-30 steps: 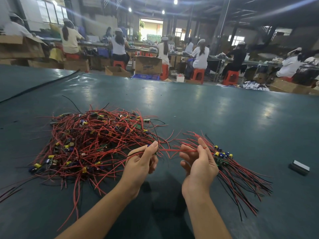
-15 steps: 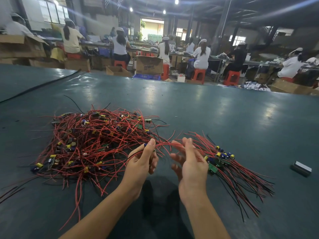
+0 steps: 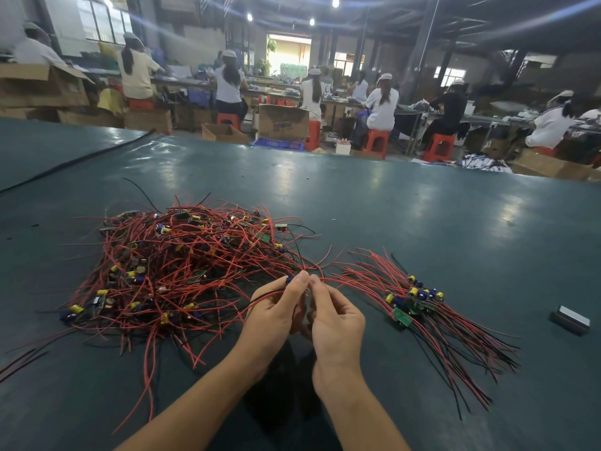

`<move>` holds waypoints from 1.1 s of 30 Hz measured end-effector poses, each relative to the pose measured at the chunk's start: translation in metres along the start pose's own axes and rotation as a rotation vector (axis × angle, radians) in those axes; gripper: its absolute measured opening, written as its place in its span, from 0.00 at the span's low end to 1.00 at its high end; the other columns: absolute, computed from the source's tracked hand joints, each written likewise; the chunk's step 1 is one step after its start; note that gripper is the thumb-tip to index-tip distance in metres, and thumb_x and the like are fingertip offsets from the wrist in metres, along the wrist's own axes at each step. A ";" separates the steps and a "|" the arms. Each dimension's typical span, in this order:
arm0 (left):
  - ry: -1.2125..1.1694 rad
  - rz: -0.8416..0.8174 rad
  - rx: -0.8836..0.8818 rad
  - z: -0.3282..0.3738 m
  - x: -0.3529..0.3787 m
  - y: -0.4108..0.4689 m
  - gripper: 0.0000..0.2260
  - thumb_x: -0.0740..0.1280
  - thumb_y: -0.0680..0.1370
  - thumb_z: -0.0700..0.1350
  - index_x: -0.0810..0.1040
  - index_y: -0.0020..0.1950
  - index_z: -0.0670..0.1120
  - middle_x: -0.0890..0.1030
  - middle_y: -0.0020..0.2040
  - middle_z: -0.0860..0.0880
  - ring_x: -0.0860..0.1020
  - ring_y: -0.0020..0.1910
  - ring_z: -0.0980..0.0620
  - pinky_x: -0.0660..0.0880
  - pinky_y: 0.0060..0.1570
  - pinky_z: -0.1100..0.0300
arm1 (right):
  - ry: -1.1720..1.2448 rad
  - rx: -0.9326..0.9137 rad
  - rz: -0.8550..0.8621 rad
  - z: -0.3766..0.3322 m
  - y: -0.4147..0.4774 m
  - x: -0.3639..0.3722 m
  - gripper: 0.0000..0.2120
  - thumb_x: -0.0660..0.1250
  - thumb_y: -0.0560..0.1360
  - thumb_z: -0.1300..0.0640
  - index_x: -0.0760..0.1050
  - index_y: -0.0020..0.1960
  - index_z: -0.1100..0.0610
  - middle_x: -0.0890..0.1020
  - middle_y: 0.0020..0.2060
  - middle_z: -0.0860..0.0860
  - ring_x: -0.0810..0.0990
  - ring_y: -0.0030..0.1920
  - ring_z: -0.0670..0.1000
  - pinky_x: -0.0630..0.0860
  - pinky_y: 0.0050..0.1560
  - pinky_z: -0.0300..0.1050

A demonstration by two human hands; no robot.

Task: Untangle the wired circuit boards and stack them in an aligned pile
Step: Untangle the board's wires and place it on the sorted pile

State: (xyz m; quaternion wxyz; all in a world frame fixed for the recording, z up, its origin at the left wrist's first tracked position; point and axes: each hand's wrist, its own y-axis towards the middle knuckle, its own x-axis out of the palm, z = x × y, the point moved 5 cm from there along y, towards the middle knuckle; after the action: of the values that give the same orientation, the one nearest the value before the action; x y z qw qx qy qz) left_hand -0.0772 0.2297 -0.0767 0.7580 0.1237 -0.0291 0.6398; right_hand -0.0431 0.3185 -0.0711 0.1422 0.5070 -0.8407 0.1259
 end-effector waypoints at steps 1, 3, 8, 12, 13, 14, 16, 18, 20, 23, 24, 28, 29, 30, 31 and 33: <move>0.013 0.000 -0.005 -0.001 0.000 0.000 0.17 0.68 0.68 0.63 0.85 0.42 0.50 0.85 0.41 0.48 0.84 0.42 0.50 0.79 0.42 0.62 | -0.005 0.001 0.018 0.000 0.002 -0.002 0.12 0.71 0.76 0.58 0.86 0.35 0.49 0.85 0.31 0.48 0.83 0.34 0.45 0.81 0.39 0.43; 0.035 0.005 -0.001 0.000 0.001 0.000 0.18 0.68 0.69 0.63 0.82 0.35 0.49 0.82 0.33 0.48 0.80 0.33 0.52 0.77 0.36 0.64 | -0.013 0.005 0.065 -0.002 0.006 -0.006 0.13 0.72 0.75 0.58 0.85 0.32 0.49 0.79 0.24 0.44 0.76 0.26 0.41 0.76 0.35 0.40; 0.027 0.010 0.037 0.004 0.004 0.000 0.18 0.67 0.70 0.60 0.72 0.27 0.50 0.69 0.26 0.51 0.65 0.24 0.55 0.63 0.25 0.64 | 0.048 0.050 0.200 -0.008 0.021 -0.026 0.16 0.74 0.72 0.57 0.81 0.26 0.53 0.70 0.21 0.46 0.65 0.21 0.44 0.64 0.23 0.35; -0.007 0.055 0.032 0.007 -0.001 0.002 0.18 0.68 0.69 0.60 0.71 0.26 0.51 0.69 0.25 0.52 0.65 0.23 0.56 0.62 0.24 0.64 | 0.137 0.050 0.292 -0.020 0.033 -0.043 0.17 0.73 0.72 0.60 0.78 0.25 0.55 0.71 0.20 0.44 0.65 0.19 0.43 0.62 0.20 0.34; -0.007 0.053 0.034 0.008 -0.001 0.002 0.18 0.68 0.69 0.60 0.70 0.26 0.51 0.68 0.25 0.52 0.65 0.23 0.56 0.62 0.24 0.64 | 0.160 0.047 0.315 -0.022 0.035 -0.047 0.16 0.72 0.72 0.60 0.78 0.26 0.56 0.71 0.20 0.44 0.65 0.19 0.43 0.61 0.19 0.35; -0.006 0.041 0.037 0.008 0.000 0.002 0.18 0.68 0.69 0.59 0.70 0.26 0.50 0.68 0.25 0.52 0.65 0.23 0.55 0.62 0.25 0.65 | 0.177 0.044 0.334 -0.024 0.036 -0.050 0.16 0.72 0.72 0.61 0.79 0.26 0.55 0.71 0.21 0.44 0.66 0.20 0.43 0.60 0.19 0.35; 0.000 0.012 0.046 0.009 0.003 0.000 0.18 0.68 0.70 0.58 0.71 0.25 0.50 0.69 0.24 0.52 0.65 0.23 0.55 0.62 0.24 0.65 | 0.198 0.042 0.362 -0.027 0.036 -0.054 0.15 0.71 0.72 0.61 0.81 0.27 0.55 0.71 0.21 0.44 0.66 0.20 0.43 0.60 0.20 0.35; 0.011 -0.011 0.053 0.010 0.007 -0.001 0.18 0.68 0.70 0.58 0.72 0.25 0.50 0.69 0.25 0.52 0.66 0.23 0.55 0.63 0.24 0.65 | 0.223 0.044 0.395 -0.030 0.035 -0.059 0.12 0.70 0.73 0.60 0.82 0.30 0.55 0.71 0.22 0.44 0.66 0.20 0.43 0.61 0.20 0.35; 0.012 -0.030 0.051 0.009 0.010 -0.002 0.17 0.68 0.70 0.58 0.72 0.26 0.50 0.70 0.26 0.51 0.66 0.23 0.55 0.64 0.25 0.65 | 0.262 0.035 0.419 -0.032 0.035 -0.062 0.11 0.69 0.74 0.60 0.81 0.33 0.55 0.71 0.23 0.45 0.66 0.20 0.43 0.61 0.20 0.35; 0.007 -0.055 0.043 0.010 0.010 -0.004 0.17 0.67 0.70 0.58 0.72 0.27 0.50 0.71 0.27 0.50 0.68 0.24 0.54 0.65 0.26 0.64 | 0.265 -0.007 0.413 -0.035 0.032 -0.060 0.10 0.69 0.75 0.58 0.82 0.35 0.55 0.72 0.24 0.44 0.67 0.21 0.43 0.62 0.20 0.35; 0.011 -0.071 0.047 0.010 0.011 -0.005 0.17 0.67 0.71 0.58 0.72 0.28 0.50 0.72 0.27 0.49 0.68 0.25 0.54 0.66 0.26 0.64 | 0.239 -0.035 0.406 -0.037 0.031 -0.058 0.10 0.70 0.76 0.57 0.82 0.36 0.54 0.73 0.24 0.43 0.69 0.22 0.42 0.64 0.21 0.35; 0.037 -0.120 0.074 0.010 0.013 -0.007 0.18 0.68 0.76 0.58 0.75 0.31 0.49 0.71 0.27 0.49 0.69 0.26 0.54 0.67 0.26 0.64 | 0.222 -0.125 0.362 -0.043 0.026 -0.051 0.09 0.66 0.80 0.52 0.81 0.43 0.53 0.83 0.33 0.44 0.81 0.31 0.42 0.75 0.24 0.38; 0.055 -0.141 0.079 0.008 0.014 -0.007 0.17 0.69 0.76 0.58 0.76 0.32 0.48 0.72 0.27 0.49 0.69 0.26 0.54 0.67 0.26 0.64 | 0.246 -0.146 0.350 -0.047 0.025 -0.050 0.09 0.65 0.81 0.52 0.80 0.45 0.54 0.84 0.36 0.47 0.83 0.32 0.45 0.77 0.25 0.40; 0.091 -0.172 0.086 0.007 0.016 -0.007 0.16 0.69 0.74 0.58 0.78 0.34 0.48 0.72 0.27 0.49 0.70 0.26 0.54 0.67 0.27 0.64 | 0.266 -0.171 0.340 -0.052 0.025 -0.050 0.09 0.64 0.81 0.52 0.79 0.46 0.54 0.85 0.37 0.48 0.84 0.33 0.47 0.78 0.26 0.42; 0.135 -0.213 0.095 0.005 0.018 -0.008 0.15 0.68 0.72 0.59 0.79 0.36 0.48 0.73 0.27 0.50 0.70 0.26 0.54 0.68 0.27 0.64 | 0.274 -0.200 0.337 -0.059 0.025 -0.051 0.09 0.63 0.82 0.51 0.77 0.46 0.53 0.85 0.37 0.49 0.84 0.33 0.48 0.78 0.26 0.43; 0.191 -0.284 0.110 0.002 0.020 -0.009 0.17 0.67 0.71 0.61 0.80 0.42 0.47 0.76 0.27 0.51 0.71 0.27 0.53 0.67 0.28 0.64 | 0.256 -0.261 0.345 -0.077 0.027 -0.058 0.09 0.62 0.82 0.50 0.76 0.46 0.52 0.84 0.33 0.48 0.84 0.32 0.48 0.77 0.25 0.43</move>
State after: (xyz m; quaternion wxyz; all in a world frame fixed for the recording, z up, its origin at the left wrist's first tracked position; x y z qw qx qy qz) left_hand -0.0645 0.2475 -0.0723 0.8322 0.1062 0.0958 0.5358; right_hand -0.0324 0.4060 -0.0224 0.2882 0.3131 -0.8992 0.1016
